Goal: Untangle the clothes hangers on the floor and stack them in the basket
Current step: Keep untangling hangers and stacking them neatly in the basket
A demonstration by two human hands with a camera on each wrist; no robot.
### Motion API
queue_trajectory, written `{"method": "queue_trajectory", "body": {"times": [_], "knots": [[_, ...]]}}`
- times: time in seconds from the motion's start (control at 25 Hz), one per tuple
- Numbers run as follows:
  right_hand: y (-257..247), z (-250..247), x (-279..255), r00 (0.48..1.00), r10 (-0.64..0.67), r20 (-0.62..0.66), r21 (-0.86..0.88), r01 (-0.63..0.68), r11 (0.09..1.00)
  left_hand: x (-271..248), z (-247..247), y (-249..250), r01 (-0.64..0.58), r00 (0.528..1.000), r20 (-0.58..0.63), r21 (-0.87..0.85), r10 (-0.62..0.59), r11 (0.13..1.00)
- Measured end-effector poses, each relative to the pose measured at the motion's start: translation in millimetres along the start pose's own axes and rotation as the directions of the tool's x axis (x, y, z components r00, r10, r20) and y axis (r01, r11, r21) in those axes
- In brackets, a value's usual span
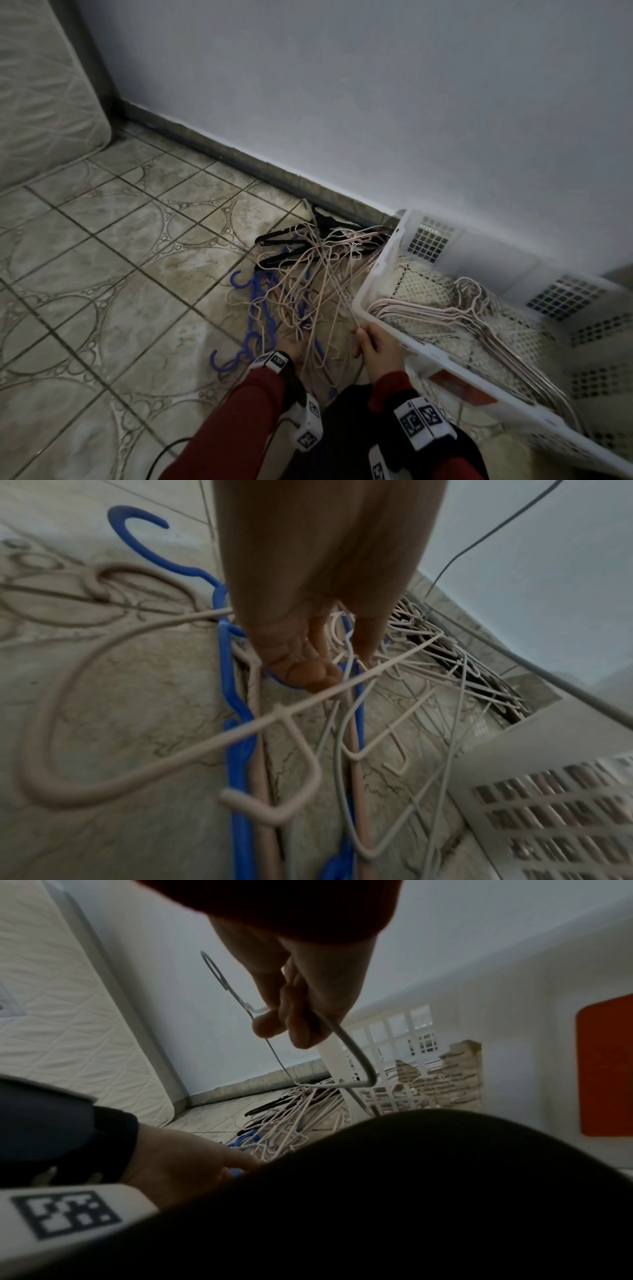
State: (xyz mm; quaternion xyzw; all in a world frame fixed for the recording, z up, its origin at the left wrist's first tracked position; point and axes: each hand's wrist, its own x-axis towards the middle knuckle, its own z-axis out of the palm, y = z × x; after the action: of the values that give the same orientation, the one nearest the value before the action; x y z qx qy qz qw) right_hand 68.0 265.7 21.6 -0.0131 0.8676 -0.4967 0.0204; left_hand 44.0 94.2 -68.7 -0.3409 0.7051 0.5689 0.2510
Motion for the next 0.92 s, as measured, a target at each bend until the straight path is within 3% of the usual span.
{"method": "queue_trajectory", "body": {"times": [0.2,0.36,0.52,0.6,0.68,0.76,0.84,0.92], "knots": [[-1.3,-1.0,0.0,0.999,0.029,0.015,-0.039,-0.029,0.999,-20.4,-4.8,16.8,-0.116,0.991,0.063,-0.093,0.122,0.989],[-14.8,2.0,-0.3,1.0,-0.004,0.01,-0.033,0.004,0.999,-37.2,-7.7,43.3,-0.288,0.953,0.042,-0.168,0.299,0.943],[-22.3,5.1,-1.5,1.0,-0.015,-0.027,-0.026,0.015,1.0,-50.0,-10.2,44.1,-0.397,0.91,0.086,-0.101,0.406,0.912],[-22.6,3.5,-3.5,1.0,0.009,-0.015,0.004,-0.009,1.0,-48.1,-16.0,28.1,-0.405,0.914,0.038,0.069,0.403,0.912],[-19.8,1.6,-6.1,1.0,0.013,0.003,0.008,-0.013,1.0,-39.0,-26.9,2.8,-0.319,0.927,-0.122,0.236,0.354,0.918],[-16.3,0.8,-8.2,1.0,0.015,0.003,-0.019,-0.015,1.0,-39.7,-38.3,-18.9,-0.142,0.931,-0.262,0.382,0.255,0.913],[-14.3,1.6,-8.9,0.999,0.031,0.01,-0.016,-0.031,0.999,-47.1,-46.7,-31.1,0.008,0.948,-0.297,0.385,0.115,0.923],[-12.2,2.3,-8.3,0.998,0.051,0.021,0.0,-0.051,0.999,-47.4,-47.4,-37.9,0.054,0.969,-0.245,0.315,0.026,0.948]]}}
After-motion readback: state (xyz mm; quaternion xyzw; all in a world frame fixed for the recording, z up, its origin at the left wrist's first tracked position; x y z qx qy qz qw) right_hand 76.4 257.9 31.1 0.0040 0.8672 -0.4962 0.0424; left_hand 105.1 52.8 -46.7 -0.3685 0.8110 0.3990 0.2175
